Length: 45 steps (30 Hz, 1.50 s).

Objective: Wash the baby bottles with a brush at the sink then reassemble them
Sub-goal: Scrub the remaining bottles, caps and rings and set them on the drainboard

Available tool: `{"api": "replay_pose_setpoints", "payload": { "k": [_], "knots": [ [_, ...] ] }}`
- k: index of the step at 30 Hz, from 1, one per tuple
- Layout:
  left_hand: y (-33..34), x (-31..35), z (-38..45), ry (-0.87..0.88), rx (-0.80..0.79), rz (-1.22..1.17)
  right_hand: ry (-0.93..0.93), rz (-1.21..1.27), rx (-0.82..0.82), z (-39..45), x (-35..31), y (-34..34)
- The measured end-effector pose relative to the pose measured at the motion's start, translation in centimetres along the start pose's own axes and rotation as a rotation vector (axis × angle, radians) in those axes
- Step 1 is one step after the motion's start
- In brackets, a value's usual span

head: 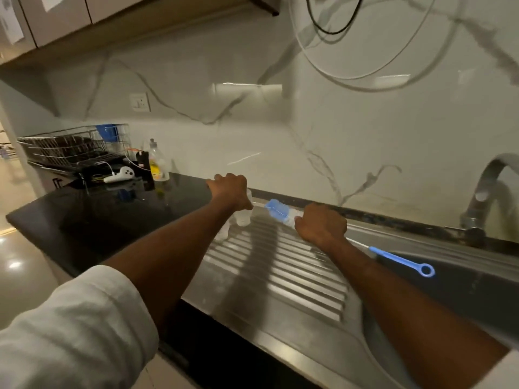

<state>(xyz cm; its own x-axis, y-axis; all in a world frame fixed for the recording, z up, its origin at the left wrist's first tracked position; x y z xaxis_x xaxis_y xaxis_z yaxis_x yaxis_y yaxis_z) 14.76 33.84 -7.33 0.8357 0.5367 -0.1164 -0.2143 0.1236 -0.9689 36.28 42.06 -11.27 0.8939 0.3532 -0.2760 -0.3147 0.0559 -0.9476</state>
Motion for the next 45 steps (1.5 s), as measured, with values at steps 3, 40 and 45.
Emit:
{"api": "replay_pose_setpoints", "payload": {
  "k": [3, 40, 45],
  "knots": [
    [0.9, -0.4, 0.8, -0.011, -0.044, 0.058, -0.003, -0.006, 0.0, 0.9, -0.9, 1.4],
    [-3.2, 17.1, -4.3, 0.312, 0.326, -0.147, 0.145, -0.022, 0.086, -4.5, 17.5, -5.9],
    [-2.8, 27.5, -8.7, 0.51, 0.346, -0.135, 0.242, -0.05, 0.124, -7.4, 26.0, -8.4]
  ]
}}
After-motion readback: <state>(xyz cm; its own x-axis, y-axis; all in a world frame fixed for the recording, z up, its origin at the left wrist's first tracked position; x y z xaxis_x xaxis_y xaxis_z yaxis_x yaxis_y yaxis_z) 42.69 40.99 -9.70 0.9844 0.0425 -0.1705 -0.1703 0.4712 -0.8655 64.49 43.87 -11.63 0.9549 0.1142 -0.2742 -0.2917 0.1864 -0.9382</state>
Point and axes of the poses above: each hand's wrist, its own z-axis towards the middle knuckle, its own y-axis out of the palm, x = y × z, the point moved 8 cm from there along z, towards the middle knuckle, and after that the axes turned 12 degrees about y, right-handed, at the moved point
